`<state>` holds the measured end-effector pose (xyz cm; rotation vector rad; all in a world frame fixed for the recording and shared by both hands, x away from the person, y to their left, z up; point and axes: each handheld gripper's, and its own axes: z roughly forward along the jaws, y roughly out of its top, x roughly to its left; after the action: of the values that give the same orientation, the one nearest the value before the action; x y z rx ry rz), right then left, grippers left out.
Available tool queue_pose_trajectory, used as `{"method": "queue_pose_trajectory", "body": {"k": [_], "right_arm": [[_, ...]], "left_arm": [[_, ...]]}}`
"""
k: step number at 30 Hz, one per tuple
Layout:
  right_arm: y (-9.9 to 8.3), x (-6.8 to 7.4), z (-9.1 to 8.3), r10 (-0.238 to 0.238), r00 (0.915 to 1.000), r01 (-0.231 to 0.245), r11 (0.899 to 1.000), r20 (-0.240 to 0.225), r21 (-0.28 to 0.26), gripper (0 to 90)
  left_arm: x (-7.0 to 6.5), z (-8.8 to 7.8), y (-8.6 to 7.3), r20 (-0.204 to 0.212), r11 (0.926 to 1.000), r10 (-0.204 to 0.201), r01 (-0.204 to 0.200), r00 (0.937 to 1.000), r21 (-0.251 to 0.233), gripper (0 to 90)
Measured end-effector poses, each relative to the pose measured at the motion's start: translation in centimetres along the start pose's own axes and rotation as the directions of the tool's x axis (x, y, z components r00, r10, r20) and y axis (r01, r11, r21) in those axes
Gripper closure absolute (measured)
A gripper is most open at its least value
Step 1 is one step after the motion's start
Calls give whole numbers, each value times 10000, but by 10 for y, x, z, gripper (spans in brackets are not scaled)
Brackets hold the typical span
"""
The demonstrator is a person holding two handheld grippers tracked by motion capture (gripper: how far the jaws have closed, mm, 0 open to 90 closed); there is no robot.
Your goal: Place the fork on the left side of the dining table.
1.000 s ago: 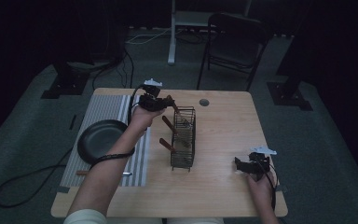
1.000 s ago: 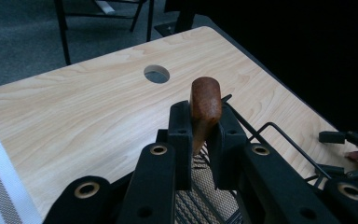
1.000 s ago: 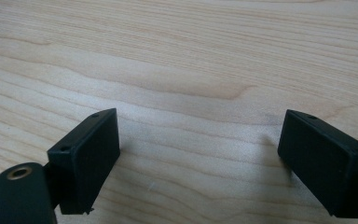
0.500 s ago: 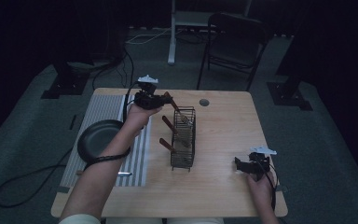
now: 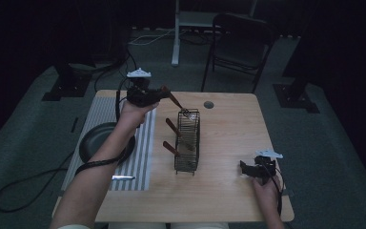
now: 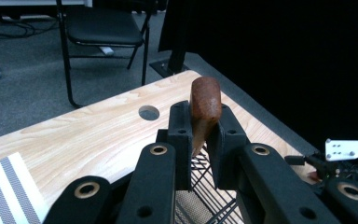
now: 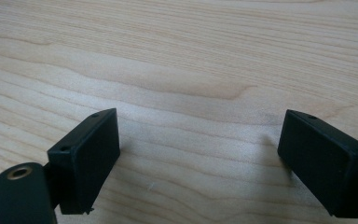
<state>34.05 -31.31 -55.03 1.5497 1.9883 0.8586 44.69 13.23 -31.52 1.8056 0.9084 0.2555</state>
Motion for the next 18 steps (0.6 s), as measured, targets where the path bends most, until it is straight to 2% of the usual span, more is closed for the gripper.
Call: {"method": "queue_pose_trajectory", "body": {"k": [4, 11, 18], "right_arm": [[0, 0, 0, -1, 10000, 1, 10000, 0, 1, 123], [0, 0, 0, -3, 10000, 3, 10000, 3, 1, 123], [0, 0, 0, -2, 10000, 2, 10000, 3, -1, 123]], "left_arm": [[5, -10, 2, -265, 9999, -66, 63, 9996, -131, 805], [19, -25, -2, -471, 9986, -391, 373, 9981, -379, 805], [34, -38, -5, -994, 9972, -602, 554, 9932, -500, 805]]}}
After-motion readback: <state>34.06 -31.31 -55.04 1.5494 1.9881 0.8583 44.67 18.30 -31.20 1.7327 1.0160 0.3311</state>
